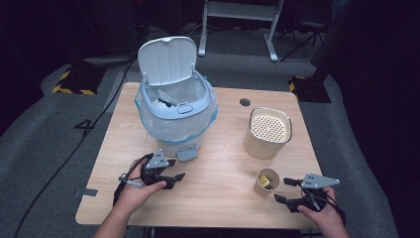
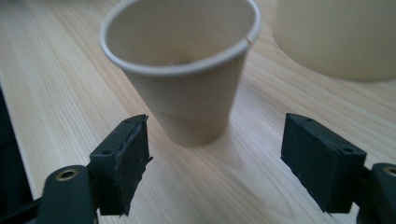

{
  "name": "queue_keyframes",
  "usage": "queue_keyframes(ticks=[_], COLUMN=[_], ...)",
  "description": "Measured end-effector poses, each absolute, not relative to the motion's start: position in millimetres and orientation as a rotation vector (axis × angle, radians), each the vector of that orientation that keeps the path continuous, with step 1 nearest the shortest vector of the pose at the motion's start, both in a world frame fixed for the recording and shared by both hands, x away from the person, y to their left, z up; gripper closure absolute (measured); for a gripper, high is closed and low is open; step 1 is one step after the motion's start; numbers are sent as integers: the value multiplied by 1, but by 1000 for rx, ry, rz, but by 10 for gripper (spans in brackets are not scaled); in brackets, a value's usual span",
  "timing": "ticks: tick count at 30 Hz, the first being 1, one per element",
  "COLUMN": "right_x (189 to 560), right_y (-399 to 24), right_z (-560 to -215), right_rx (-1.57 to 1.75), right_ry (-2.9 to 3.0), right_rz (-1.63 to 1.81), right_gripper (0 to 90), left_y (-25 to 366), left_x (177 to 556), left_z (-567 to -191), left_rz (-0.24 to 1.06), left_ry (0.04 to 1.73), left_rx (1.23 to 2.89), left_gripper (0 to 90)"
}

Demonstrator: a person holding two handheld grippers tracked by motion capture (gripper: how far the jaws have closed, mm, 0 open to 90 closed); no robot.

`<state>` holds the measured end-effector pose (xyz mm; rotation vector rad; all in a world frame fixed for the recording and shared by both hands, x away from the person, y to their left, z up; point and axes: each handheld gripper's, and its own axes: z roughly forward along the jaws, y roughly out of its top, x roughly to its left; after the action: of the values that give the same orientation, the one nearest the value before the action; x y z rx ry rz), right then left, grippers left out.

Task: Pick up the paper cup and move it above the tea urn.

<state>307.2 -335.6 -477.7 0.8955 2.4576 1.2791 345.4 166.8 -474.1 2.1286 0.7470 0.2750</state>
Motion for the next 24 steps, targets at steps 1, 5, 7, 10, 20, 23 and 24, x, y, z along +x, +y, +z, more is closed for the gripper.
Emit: queue_keyframes(ticks=[1, 5, 7, 10, 20, 23, 24], right_x=[307, 310, 312, 314, 319, 322, 322], right_y=[-334, -324, -319, -313, -306, -302, -300], right_z=[-478, -479, -481, -483, -492, -495, -496], right_rx=[895, 876, 866, 853, 843, 842, 841], right_ry=[2453, 2450, 2459, 2438, 2398, 2401, 2399], right_rz=[1296, 1329, 1347, 1373, 1447, 1444, 1444], right_gripper=[232, 211, 211, 214, 196, 215, 224], left_y=[168, 172, 173, 174, 172, 170, 169], left_x=[346, 345, 345, 346, 350, 350, 349], left_z=[-477, -484, -487, -491, -503, -503, -503], left_rz=[277, 272, 264, 267, 284, 305, 316], left_ry=[760, 782, 793, 801, 805, 793, 788], left_rx=[2132, 2147, 2148, 2159, 2218, 2231, 2237], left_gripper=[385, 381, 379, 377, 378, 376, 375])
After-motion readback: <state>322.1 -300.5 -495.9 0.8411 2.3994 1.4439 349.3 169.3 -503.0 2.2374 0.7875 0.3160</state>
